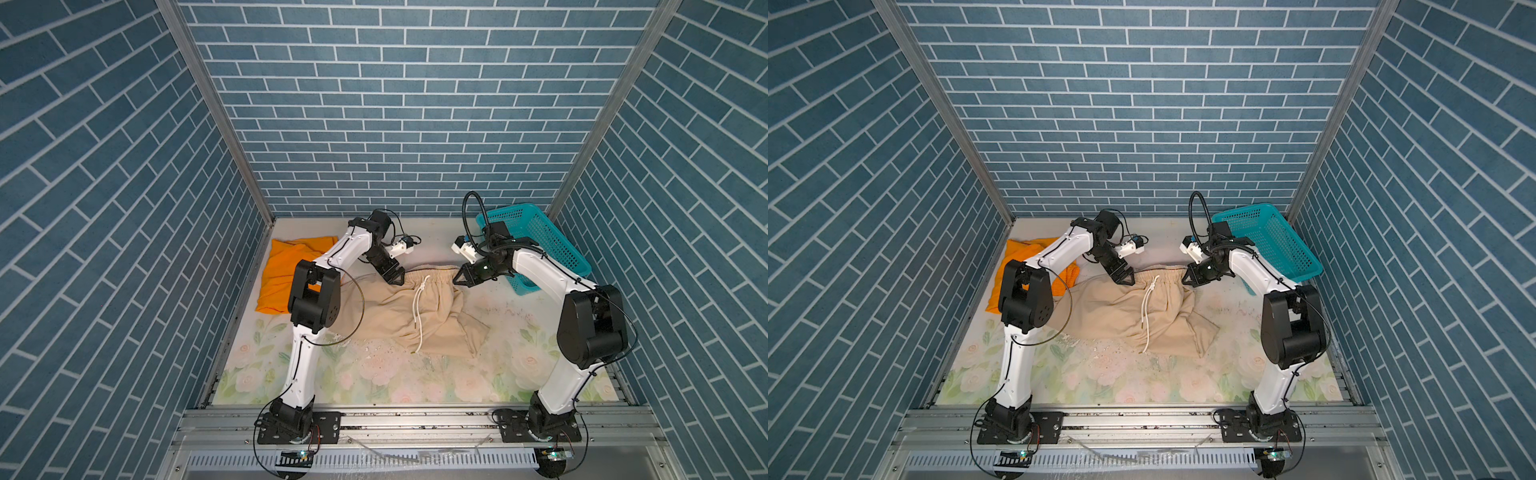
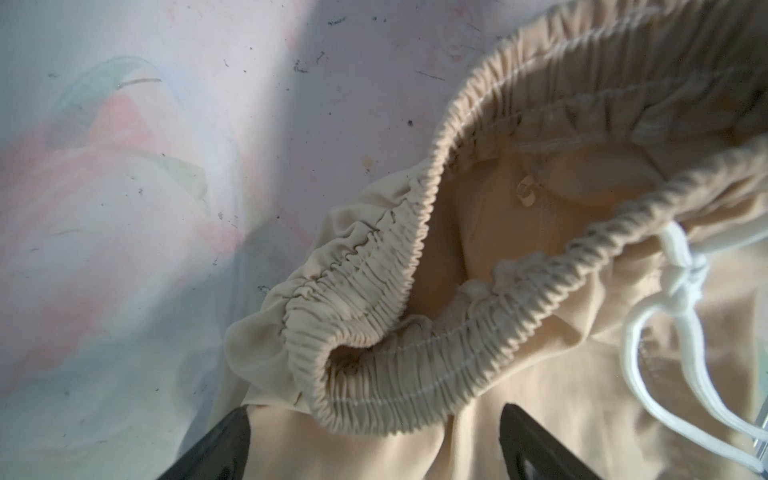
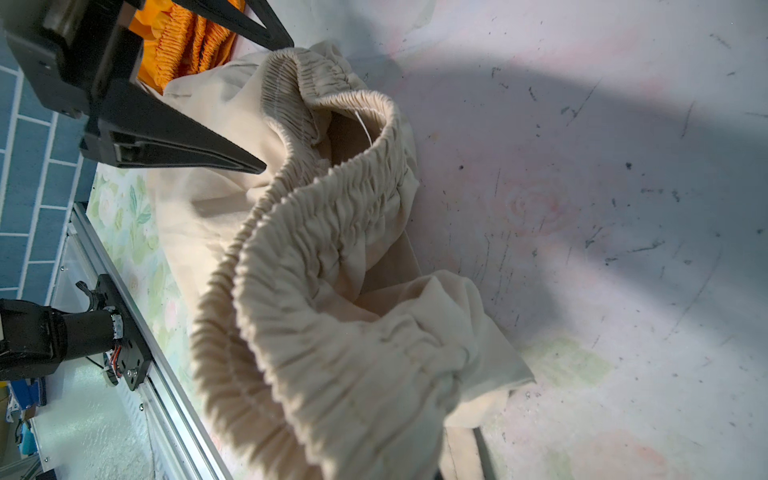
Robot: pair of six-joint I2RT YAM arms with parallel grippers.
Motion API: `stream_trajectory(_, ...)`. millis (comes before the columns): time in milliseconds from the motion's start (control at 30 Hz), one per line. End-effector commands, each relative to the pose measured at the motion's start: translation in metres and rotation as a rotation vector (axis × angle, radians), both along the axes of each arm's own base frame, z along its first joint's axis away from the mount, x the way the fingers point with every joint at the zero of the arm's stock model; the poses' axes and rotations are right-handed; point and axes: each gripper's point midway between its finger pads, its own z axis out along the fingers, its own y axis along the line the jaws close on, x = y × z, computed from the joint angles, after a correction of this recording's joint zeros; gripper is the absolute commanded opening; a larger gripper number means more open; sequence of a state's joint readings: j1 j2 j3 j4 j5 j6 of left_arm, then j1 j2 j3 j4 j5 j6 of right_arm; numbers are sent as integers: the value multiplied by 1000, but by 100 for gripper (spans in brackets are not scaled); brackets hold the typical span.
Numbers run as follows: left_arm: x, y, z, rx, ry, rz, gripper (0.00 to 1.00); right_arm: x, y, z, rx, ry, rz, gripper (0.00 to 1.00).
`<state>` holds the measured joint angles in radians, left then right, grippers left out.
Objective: Fold and stack the shorts
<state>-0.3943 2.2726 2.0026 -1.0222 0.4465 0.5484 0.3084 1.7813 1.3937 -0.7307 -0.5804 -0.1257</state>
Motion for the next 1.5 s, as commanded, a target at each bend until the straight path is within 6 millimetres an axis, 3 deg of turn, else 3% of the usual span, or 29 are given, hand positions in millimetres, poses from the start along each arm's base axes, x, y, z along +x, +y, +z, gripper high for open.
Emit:
stream_trajectory(0, -1, -8, -11, -1, 23, -48, 95, -3, 1, 13, 32, -17, -11, 0)
stream_trajectory(133, 5, -16, -14, -17, 31, -61, 91, -2, 0, 16, 33, -32, -20, 0)
stream_trajectory(200, 5, -20, -14, -26, 39, -65, 83, -2, -1, 17, 29, -40, -25, 0)
stream_trajectory(333, 10, -22, -10, -29, 47, -42, 52, 0, -2, 17, 24, -50, -30, 0)
stream_trajectory(500, 8, -25, 3, -40, 52, -28, 44, 2, -5, 9, 0, -53, -42, 0)
stream_trajectory(667, 7, -22, 24, -35, 35, 6, 1, 6, -13, 8, -48, -81, -62, 0)
stream_trajectory(900, 4, -8, 66, 32, -17, 103, 0, 21, -28, 36, -109, -213, -131, 0)
stream_trajectory(1100, -10, 10, 123, 65, -44, 250, 0, 21, -29, 82, -80, -320, -135, 0)
stream_trajectory(1233, -31, 24, 173, 100, -146, 299, 0, 8, -31, 128, -42, -408, -134, 0)
stream_trajectory(1333, -48, 38, 226, 73, -265, 362, 0, -9, -29, 176, 35, -507, -131, 0)
stream_trajectory(1467, -88, 56, 324, -105, -453, 433, 0, -49, -16, 245, 138, -629, -71, 0)
